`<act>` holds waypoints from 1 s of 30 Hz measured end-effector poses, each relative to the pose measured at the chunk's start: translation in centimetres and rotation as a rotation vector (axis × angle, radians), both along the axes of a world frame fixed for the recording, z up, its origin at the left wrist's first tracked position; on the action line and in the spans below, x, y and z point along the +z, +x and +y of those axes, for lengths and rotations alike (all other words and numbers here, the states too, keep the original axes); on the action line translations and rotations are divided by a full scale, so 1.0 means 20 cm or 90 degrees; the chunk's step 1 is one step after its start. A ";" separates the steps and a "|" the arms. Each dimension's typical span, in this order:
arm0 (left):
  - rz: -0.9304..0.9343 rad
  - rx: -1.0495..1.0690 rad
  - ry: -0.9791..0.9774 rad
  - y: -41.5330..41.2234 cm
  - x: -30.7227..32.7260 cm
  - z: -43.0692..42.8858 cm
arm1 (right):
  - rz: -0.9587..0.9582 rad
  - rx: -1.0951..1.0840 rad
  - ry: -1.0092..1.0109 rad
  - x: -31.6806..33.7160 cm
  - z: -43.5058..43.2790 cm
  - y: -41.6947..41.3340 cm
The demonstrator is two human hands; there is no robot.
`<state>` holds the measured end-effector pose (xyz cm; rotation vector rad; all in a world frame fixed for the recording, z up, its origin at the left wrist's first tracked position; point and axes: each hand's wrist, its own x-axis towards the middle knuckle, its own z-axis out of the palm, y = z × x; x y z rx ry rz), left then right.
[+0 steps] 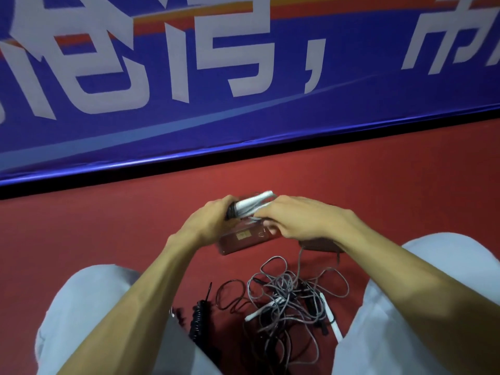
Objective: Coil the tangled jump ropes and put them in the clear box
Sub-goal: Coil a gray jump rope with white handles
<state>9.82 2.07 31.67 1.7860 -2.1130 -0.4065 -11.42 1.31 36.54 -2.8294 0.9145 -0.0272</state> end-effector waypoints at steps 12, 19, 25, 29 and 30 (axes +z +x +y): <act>-0.020 -0.168 0.043 -0.10 0.05 0.09 | -0.408 -0.297 0.007 -0.05 -0.13 -0.03; 0.086 -0.158 -0.019 -0.11 0.12 0.12 | -0.644 -0.354 0.463 -0.03 -0.15 -0.05; 0.458 -0.072 0.048 -0.11 0.19 0.13 | -0.813 -0.398 0.727 -0.03 -0.15 0.00; 0.670 -0.011 0.070 -0.11 0.22 0.12 | -0.656 -0.303 0.661 -0.03 -0.11 0.02; 0.701 -0.003 0.084 -0.11 0.23 0.12 | -0.592 -0.268 0.632 -0.05 -0.11 0.02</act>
